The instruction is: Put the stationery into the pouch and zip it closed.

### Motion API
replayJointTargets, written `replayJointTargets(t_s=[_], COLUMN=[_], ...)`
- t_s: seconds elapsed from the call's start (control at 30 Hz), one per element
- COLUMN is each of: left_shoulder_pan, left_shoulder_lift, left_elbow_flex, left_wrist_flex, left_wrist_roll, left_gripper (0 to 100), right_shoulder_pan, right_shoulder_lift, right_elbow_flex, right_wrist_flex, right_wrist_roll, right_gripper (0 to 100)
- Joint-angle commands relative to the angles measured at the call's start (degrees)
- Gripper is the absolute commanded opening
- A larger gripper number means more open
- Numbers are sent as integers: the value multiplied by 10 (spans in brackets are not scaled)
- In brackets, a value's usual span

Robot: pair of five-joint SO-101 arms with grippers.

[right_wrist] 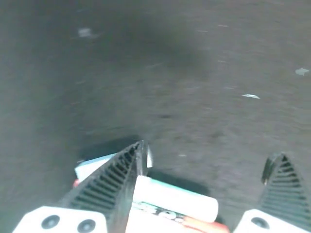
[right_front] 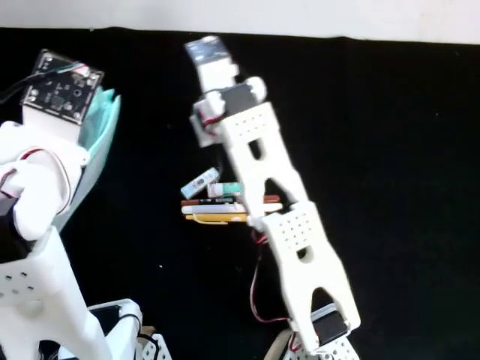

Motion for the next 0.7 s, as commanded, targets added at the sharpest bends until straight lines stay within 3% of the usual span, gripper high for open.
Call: replayJointTargets(t_s=[0.0, 0.43, 0.67], left_shoulder_pan=[26, 91, 94], left_shoulder_lift=[17, 29, 30], left_elbow_flex=[-29, -26, -7], left_wrist_flex=[-15, -34, -19], left_wrist_roll=[25, 68, 68], left_gripper=[7, 7, 7], right_shoulder_pan=[36, 69, 67], right_shoulder_lift=[-14, -8, -8], right_elbow_flex=[-3, -3, -3], right_wrist_flex=[7, 7, 7], right_wrist_roll=[-3, -4, -4], right_gripper=[372, 372, 372])
